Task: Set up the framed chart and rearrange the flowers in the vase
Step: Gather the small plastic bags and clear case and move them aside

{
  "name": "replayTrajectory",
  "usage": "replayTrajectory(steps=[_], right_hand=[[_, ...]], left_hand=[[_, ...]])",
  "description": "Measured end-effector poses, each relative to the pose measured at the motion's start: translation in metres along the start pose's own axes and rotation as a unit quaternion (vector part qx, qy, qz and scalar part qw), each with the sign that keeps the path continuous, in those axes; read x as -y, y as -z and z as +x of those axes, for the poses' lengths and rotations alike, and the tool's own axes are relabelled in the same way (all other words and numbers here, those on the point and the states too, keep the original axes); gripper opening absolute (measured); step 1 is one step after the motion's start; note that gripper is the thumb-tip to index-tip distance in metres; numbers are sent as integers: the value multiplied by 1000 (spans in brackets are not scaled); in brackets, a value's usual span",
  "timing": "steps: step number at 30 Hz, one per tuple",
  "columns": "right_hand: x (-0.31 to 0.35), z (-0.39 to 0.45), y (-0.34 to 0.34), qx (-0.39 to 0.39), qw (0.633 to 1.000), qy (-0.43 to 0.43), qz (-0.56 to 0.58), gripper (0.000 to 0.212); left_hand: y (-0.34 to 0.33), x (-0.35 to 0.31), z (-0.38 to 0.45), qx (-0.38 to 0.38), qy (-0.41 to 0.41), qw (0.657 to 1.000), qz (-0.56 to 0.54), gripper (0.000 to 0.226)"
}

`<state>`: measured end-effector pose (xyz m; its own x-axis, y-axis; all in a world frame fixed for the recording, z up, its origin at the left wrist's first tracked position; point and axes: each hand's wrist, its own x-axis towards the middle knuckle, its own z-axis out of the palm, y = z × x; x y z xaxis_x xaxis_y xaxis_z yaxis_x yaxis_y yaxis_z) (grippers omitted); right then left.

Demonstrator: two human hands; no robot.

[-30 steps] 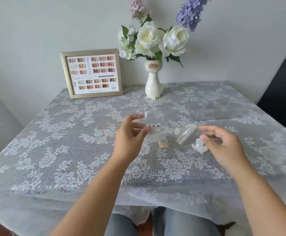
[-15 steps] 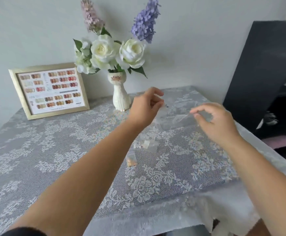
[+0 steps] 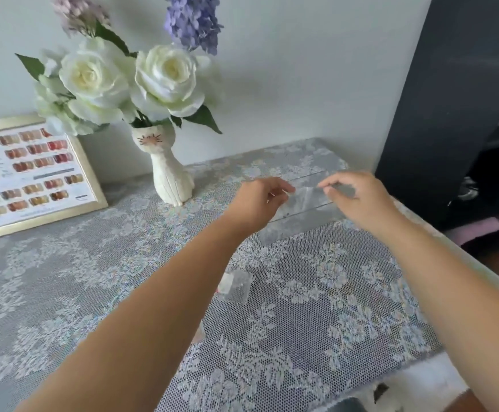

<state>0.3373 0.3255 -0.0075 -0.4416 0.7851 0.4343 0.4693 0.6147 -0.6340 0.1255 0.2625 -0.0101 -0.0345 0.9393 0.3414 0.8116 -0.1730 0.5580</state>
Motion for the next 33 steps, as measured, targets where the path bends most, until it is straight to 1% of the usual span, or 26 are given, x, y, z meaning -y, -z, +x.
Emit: replayTrajectory(steps=[3,5,6,8,11,12,16,19,22,24,26,28,30,32,33], right_hand=[[-6,9,-6,26,999,-34,-8,18],[-8,16,-11,54,996,-59,-30,20],[-10,20,-13,70,994,-69,-49,18],[-13,26,-18,87,989,-73,-93,14],[-20,32,-24,92,982,-54,-156,15],[-22,33,-26,90,979,-47,-179,17],[-30,33,-33,94,964,-36,-247,40],[-30,30,-33,107,957,-42,-265,46],[-23,19,-28,92,960,-31,-263,45],[-13,4,-24,50,973,0,-224,41],[1,-16,-23,-3,986,42,-164,33],[18,-35,-28,-26,989,75,-128,29],[35,-50,-35,5,988,114,-100,26],[54,-61,-47,88,983,148,-66,29],[60,-64,-52,138,978,144,-57,31]], left_hand=[[0,-1,6,36,2,999,36,23],[1,-3,8,50,9,998,46,25],[2,-3,8,56,17,997,50,26],[2,-2,8,77,42,994,70,28],[-2,2,10,97,64,986,116,32],[-2,1,11,100,64,984,130,33],[2,-8,11,101,42,975,192,36],[11,-12,3,85,21,975,206,35],[26,-13,-21,52,6,985,163,30],[38,-10,-49,32,11,992,119,27],[52,-4,-83,34,29,994,96,27],[65,3,-120,54,57,992,96,27],[74,8,-153,73,90,988,101,28],[80,12,-185,80,140,981,107,35],[79,13,-196,84,165,976,113,41]])
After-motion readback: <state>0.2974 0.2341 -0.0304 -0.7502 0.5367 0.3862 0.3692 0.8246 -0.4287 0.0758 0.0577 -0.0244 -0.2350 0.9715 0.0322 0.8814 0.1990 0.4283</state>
